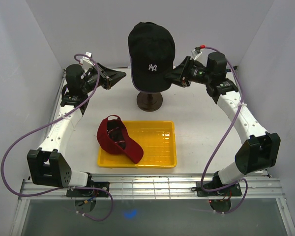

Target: Stack the hats

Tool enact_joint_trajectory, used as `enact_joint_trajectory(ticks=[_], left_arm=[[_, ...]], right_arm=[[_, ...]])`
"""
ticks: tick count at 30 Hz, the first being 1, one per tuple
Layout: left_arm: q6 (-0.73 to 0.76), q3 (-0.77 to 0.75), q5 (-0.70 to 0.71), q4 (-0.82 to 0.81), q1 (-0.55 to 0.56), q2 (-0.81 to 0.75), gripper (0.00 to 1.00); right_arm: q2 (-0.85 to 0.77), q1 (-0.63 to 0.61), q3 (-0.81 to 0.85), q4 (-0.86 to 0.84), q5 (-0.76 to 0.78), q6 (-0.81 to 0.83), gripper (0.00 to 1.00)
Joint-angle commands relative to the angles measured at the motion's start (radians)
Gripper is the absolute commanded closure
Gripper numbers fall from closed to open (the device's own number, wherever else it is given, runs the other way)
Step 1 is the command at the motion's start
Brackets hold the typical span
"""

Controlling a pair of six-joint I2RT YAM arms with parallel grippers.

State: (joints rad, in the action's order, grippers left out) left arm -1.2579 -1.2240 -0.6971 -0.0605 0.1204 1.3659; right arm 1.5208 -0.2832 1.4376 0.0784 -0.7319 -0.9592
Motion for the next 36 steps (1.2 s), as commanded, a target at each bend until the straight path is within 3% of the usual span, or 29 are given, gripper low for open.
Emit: enact_joint_trajectory(ticks=[1,22,36], left_arm=[[0.000,-0.037,-0.012,-0.022,0.001,-0.022,1.00],[-0.003,-0.037,-0.010,-0.024,0.001,-0.019,1.00],[-0.003,-0.035,-0.010,-0.024,0.001,-0.022,1.00]], right_arm=[[0.035,0.004,0.006,0.156,0.111,0.096,0.54],[0.042,-0.024,0.107,0.319,0.219,0.240,0.53],[0.052,-0.048,0.162,0.411,0.295,0.313,0.46]])
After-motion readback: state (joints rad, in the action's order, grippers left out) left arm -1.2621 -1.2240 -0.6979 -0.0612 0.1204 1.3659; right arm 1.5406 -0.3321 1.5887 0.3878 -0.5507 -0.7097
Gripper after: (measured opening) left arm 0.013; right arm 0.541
